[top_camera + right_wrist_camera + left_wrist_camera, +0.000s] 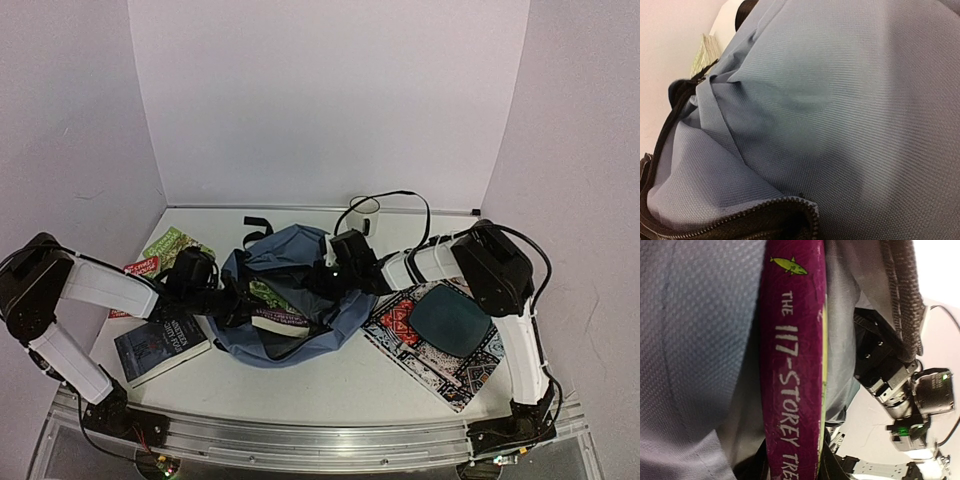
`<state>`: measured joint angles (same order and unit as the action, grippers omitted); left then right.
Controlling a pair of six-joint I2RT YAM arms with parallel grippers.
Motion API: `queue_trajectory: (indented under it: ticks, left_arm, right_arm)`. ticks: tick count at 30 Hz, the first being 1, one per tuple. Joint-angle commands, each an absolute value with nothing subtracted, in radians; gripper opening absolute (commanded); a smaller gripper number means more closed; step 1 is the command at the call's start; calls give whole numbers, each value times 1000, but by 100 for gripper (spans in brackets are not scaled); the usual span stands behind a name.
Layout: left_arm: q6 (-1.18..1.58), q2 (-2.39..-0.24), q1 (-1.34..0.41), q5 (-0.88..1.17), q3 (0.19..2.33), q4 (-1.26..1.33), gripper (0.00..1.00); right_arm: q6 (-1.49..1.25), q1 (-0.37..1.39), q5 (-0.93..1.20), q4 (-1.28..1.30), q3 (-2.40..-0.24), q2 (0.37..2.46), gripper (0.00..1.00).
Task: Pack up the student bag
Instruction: Grab the book from the largest pocket of the bag, then place the book in the largest pocket of the bag.
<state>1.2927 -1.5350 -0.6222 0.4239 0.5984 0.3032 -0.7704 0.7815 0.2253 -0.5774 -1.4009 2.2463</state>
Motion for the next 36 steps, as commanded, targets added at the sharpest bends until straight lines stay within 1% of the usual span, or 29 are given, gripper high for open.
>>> queue_trajectory:
  ticks: [1,8,12,18,23,29,36]
  left_arm:
    - [1142,-1454,-621,455,587,437,0]
    - [929,-1413,-608,572,604,367,0]
    - [865,-1351,-587,580,605,275,0]
    - [730,-1300,-536,663,641,139,0]
    - [709,-1240,-500,703,645,100,0]
    - [723,-1280,-497,812,653,131,0]
    - [717,-1392,-500,885,698,136,0]
  right_arm:
    - [-544,833,310,-347,-1506,2138,0]
    - [-279,832,317,-186,-1645,2023,0]
    - [-159,832,250,-111,-1700,1977,0]
    - [-56,832,167,-100,-1740,1914,0]
    - [-21,833,131,-94,-1769,1924,0]
    - [-9,834,166,-94,-1792,1938,0]
    - [42,835,240,-95,-1835,1939,0]
